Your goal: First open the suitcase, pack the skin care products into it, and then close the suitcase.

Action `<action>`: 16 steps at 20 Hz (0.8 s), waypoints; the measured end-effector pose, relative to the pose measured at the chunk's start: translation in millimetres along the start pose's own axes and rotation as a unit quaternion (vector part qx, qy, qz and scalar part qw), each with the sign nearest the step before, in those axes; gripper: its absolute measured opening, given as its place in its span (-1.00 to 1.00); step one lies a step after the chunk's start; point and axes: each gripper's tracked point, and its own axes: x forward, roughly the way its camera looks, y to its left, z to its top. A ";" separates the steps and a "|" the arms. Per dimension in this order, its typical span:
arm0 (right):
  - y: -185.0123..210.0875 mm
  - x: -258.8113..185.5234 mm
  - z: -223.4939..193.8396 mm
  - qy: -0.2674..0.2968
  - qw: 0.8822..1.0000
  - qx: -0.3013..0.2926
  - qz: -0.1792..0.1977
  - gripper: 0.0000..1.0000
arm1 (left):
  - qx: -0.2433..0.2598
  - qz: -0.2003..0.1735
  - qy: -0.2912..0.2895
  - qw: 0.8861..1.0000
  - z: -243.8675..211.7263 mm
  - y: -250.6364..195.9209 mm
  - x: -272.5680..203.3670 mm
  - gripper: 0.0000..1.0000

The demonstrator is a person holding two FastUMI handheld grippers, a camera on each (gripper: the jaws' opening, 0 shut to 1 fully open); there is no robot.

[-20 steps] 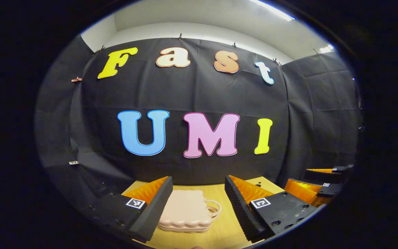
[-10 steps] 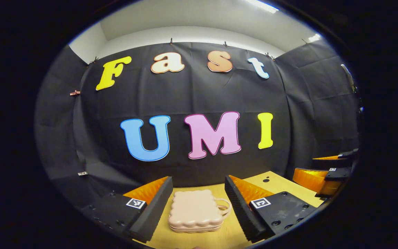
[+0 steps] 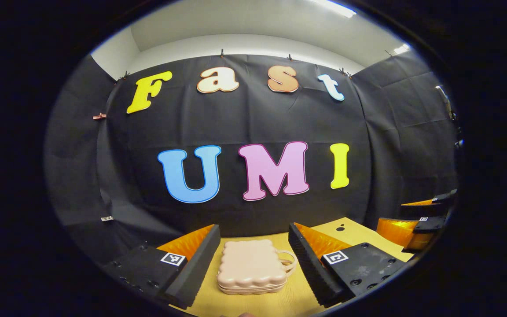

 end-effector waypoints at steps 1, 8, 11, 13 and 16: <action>-1.6 -0.6 -0.1 -0.001 1.000 0.001 -0.005 0.94 | -0.007 -0.003 0.001 1.000 -1.8 -1.3 -0.6 0.95; -5.3 -0.7 -4.3 -0.001 0.999 0.013 -0.038 0.94 | -0.008 -0.020 0.007 1.000 -16.5 6.3 3.2 0.94; 2.2 -1.7 -8.2 -0.002 0.999 0.004 -0.040 0.94 | -0.034 -0.030 0.009 0.999 -21.1 8.2 7.2 0.95; 7.6 0.3 -9.5 -0.001 0.999 0.006 -0.042 0.94 | -0.046 -0.033 0.004 0.998 -17.8 12.1 10.0 0.95; 23.8 1.4 -16.3 0.004 1.000 0.004 -0.031 0.94 | -0.037 -0.026 -0.001 0.999 -20.6 23.0 8.7 0.95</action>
